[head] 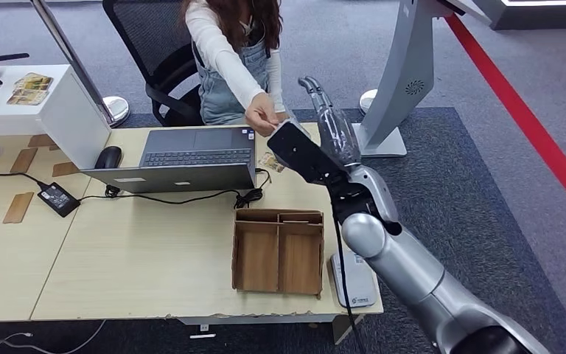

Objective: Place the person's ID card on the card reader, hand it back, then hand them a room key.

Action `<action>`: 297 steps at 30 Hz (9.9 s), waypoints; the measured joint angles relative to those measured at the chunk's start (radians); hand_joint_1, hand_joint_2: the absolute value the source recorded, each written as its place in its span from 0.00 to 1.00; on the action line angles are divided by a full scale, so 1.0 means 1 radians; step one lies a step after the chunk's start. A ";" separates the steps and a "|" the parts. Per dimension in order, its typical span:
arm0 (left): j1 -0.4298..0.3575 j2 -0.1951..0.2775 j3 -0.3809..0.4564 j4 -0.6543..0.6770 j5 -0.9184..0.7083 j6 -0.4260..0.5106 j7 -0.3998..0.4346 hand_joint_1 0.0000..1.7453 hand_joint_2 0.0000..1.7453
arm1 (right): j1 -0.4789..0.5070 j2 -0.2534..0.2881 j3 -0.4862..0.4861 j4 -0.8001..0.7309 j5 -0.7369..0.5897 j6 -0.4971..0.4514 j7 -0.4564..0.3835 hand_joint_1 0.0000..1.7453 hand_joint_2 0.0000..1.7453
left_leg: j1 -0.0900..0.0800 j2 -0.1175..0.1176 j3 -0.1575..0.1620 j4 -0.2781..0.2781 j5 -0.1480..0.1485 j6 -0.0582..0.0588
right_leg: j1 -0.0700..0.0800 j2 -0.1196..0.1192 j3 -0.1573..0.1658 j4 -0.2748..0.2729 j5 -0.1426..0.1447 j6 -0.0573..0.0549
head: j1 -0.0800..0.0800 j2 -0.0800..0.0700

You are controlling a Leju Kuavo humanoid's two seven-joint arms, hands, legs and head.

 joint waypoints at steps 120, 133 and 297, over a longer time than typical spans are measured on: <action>0.003 -0.004 0.054 0.000 0.120 0.029 -0.031 0.00 0.00 | 0.520 -0.178 -0.077 -0.058 0.265 0.059 0.226 1.00 1.00 | -0.003 0.000 0.001 0.000 -0.001 0.001 | 0.000 0.001 0.000 -0.001 0.000 0.000 | 0.000 0.000; 0.003 -0.004 0.057 0.000 0.123 0.029 -0.030 0.00 0.00 | 0.511 -0.169 -0.065 -0.025 0.245 0.058 0.226 1.00 1.00 | -0.003 0.000 0.001 0.000 -0.001 0.001 | 0.000 0.001 0.000 -0.001 0.000 0.000 | 0.000 0.000; 0.004 0.010 0.027 0.000 0.081 -0.007 -0.010 0.00 0.00 | 0.066 -0.204 0.209 -0.192 0.204 0.359 0.244 0.52 1.00 | -0.003 0.000 -0.001 0.001 0.002 -0.002 | 0.000 0.001 -0.002 0.000 0.003 -0.002 | 0.000 0.000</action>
